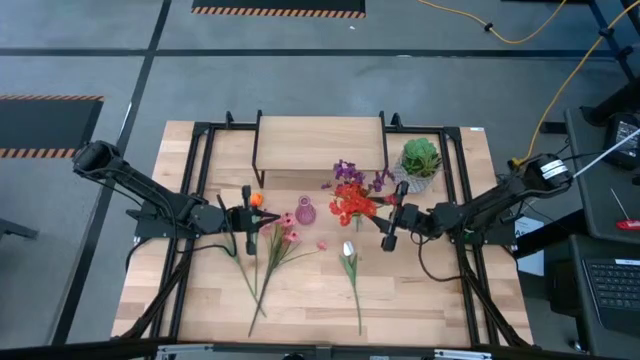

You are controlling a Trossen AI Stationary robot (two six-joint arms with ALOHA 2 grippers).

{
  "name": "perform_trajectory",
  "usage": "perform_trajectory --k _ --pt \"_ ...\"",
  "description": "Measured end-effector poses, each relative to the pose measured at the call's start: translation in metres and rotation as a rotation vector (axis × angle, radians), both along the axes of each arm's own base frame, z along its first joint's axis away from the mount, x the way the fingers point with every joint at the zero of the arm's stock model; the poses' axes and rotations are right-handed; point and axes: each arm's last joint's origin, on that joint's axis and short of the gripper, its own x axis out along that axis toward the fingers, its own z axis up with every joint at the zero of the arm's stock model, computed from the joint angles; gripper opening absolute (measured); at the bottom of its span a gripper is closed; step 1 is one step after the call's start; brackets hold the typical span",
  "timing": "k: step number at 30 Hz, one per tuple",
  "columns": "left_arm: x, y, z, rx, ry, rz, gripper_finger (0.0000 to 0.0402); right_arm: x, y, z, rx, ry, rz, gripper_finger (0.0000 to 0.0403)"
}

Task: Pick and place flowers into a vace then onto a shelf
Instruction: Put the red flowers into the transparent vase

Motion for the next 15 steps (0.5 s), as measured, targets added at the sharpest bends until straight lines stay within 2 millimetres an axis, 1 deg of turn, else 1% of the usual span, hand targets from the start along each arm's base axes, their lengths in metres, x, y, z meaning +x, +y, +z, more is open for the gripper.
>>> perform_trajectory --k 6,11,15 --pt "0.000 0.000 0.000 0.000 0.000 0.000 0.0004 -0.010 0.005 0.004 0.080 0.046 0.033 0.0184" --pt "0.000 0.000 0.000 0.000 0.000 0.000 0.0004 -0.017 0.010 0.009 0.079 0.057 0.069 0.0184" --pt "0.000 0.000 0.000 0.003 0.001 -0.001 0.0004 -0.018 0.016 0.012 0.056 0.119 0.081 0.0184"
